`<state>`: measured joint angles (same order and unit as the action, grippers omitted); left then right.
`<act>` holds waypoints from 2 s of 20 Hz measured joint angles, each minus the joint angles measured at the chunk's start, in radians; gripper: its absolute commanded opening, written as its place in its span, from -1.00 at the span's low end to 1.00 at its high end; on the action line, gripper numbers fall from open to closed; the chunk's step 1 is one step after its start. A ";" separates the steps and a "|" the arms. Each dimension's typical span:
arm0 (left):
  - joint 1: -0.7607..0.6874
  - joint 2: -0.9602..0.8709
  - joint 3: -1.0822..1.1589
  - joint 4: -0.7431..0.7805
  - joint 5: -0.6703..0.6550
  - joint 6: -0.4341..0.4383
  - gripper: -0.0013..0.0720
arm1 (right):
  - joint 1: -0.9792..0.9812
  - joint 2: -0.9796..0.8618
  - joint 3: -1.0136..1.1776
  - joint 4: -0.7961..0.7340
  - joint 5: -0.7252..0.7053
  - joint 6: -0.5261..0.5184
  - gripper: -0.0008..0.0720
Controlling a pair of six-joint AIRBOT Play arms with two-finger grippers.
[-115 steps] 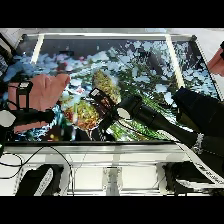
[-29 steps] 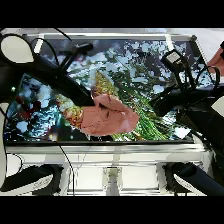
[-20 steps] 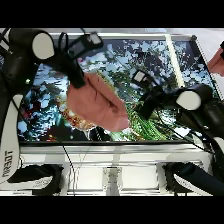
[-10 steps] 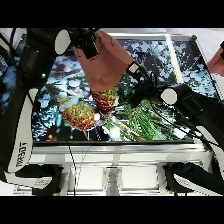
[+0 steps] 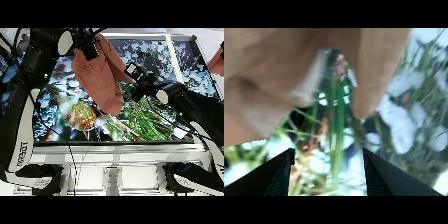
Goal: Fold the clothes and pants, and hang the long-sleeved shirts on hangers.
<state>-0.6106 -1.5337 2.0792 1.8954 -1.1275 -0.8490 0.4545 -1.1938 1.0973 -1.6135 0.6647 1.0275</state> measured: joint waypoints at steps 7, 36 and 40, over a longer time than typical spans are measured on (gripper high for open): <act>0.000 0.000 -0.002 0.000 -0.043 0.042 -0.89 | 0.000 -0.108 0.000 -0.035 -0.135 -0.123 0.36; 0.000 0.000 -0.002 0.001 -0.063 0.080 -0.89 | -0.031 -0.410 0.059 0.105 -0.678 -0.198 0.33; 0.000 0.000 -0.002 0.001 -0.063 0.080 -0.89 | -0.011 -0.440 0.066 0.111 -0.682 -0.205 -0.04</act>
<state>-0.6106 -1.5337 2.0773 1.8961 -1.1908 -0.7689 0.4435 -1.6341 1.1633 -1.5028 -0.0177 0.8223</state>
